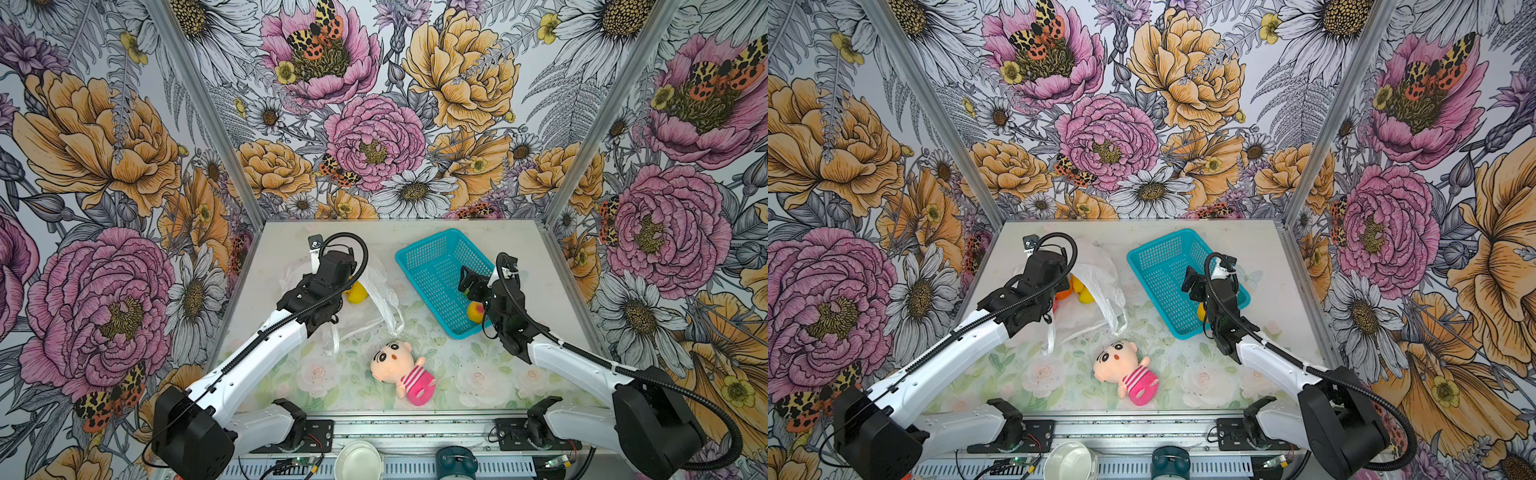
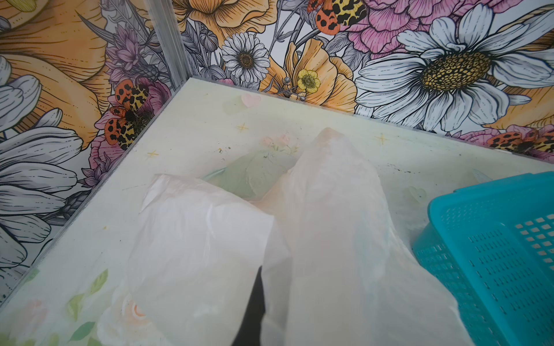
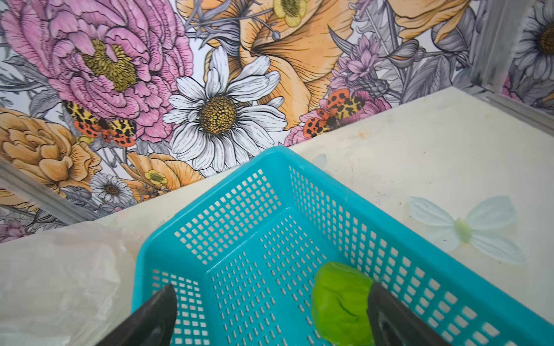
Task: Untie the knot of the plastic bag and take out the fruit
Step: 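Move the right gripper back over the doll into the bag opening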
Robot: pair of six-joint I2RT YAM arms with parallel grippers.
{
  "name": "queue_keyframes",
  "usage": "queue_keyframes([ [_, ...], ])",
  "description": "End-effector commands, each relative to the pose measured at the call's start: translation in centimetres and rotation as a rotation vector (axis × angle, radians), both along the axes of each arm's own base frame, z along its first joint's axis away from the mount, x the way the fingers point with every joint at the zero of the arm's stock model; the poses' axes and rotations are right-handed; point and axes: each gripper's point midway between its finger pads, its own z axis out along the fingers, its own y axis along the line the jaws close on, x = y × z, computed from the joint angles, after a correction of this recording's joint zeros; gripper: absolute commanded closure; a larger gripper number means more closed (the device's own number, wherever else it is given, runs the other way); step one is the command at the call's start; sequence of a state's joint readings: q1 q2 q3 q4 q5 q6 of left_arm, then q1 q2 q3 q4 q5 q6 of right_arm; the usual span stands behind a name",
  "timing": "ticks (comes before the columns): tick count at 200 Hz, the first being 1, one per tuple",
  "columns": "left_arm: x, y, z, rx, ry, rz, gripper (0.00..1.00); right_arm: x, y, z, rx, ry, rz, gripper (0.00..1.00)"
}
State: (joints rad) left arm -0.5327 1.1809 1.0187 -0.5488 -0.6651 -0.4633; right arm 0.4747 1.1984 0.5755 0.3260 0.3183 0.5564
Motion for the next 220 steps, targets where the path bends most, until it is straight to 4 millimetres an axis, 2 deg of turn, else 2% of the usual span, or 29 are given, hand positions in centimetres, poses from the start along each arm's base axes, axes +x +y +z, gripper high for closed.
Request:
queue_keyframes([
  [1, 0.2, 0.1, 0.0, -0.003, -0.003, 0.001, 1.00, 0.8, 2.4, 3.6, -0.044, 0.015, 0.041, 0.01],
  [16, 0.3, 0.0, -0.2, -0.003, 0.004, -0.003, 1.00, 1.0, 3.6, 4.4, -0.007, 0.083, 0.019, 0.01],
  [31, 0.4, 0.0, -0.3, 0.001, 0.007, -0.004, 1.00, 0.5, 4.8, 5.0, 0.087, 0.091, 0.019, 0.01],
  [53, 0.3, 0.0, -0.1, -0.003, 0.000, -0.002, 1.00, -0.7, 5.4, 6.4, 0.256, -0.026, 0.077, 0.01],
  [65, 0.3, 0.1, -0.1, -0.004, -0.002, 0.001, 1.00, -1.4, 5.3, 8.0, 0.245, -0.053, 0.109, 0.01],
  [83, 0.3, 0.0, -0.2, -0.002, 0.002, -0.002, 1.00, -3.1, 5.6, 9.8, 0.129, -0.061, 0.210, 0.01],
  [102, 0.5, -0.2, -0.4, -0.006, 0.011, -0.013, 1.00, -5.0, 5.1, 11.8, 0.114, -0.181, 0.269, 0.00],
  [118, 0.5, -0.6, -0.5, -0.018, 0.016, -0.026, 1.00, -6.3, 5.2, 12.2, 0.134, -0.236, 0.317, 0.01],
  [129, 0.6, -0.6, -0.6, -0.017, 0.017, -0.026, 1.00, -7.1, 6.4, 12.6, 0.107, -0.230, 0.405, 0.01],
  [152, 0.7, -0.3, -0.8, -0.007, 0.023, -0.012, 1.00, -7.8, 8.4, 12.0, 0.060, -0.150, 0.481, 0.01],
  [163, 0.7, -0.2, -0.9, -0.009, 0.025, -0.010, 1.00, -8.7, 9.9, 11.6, 0.044, -0.151, 0.539, 0.07],
  [182, 0.7, -0.1, -0.9, -0.010, 0.024, -0.009, 1.00, -11.6, 13.4, 11.5, -0.006, -0.189, 0.663, 0.17],
  [207, 0.6, -0.1, -0.6, -0.016, 0.017, -0.011, 1.00, -14.5, 17.0, 10.9, -0.120, -0.212, 0.714, 0.29],
  [220, 0.6, -0.1, -0.6, -0.017, 0.017, -0.013, 1.00, -15.9, 19.1, 10.3, -0.156, -0.220, 0.756, 0.32],
])
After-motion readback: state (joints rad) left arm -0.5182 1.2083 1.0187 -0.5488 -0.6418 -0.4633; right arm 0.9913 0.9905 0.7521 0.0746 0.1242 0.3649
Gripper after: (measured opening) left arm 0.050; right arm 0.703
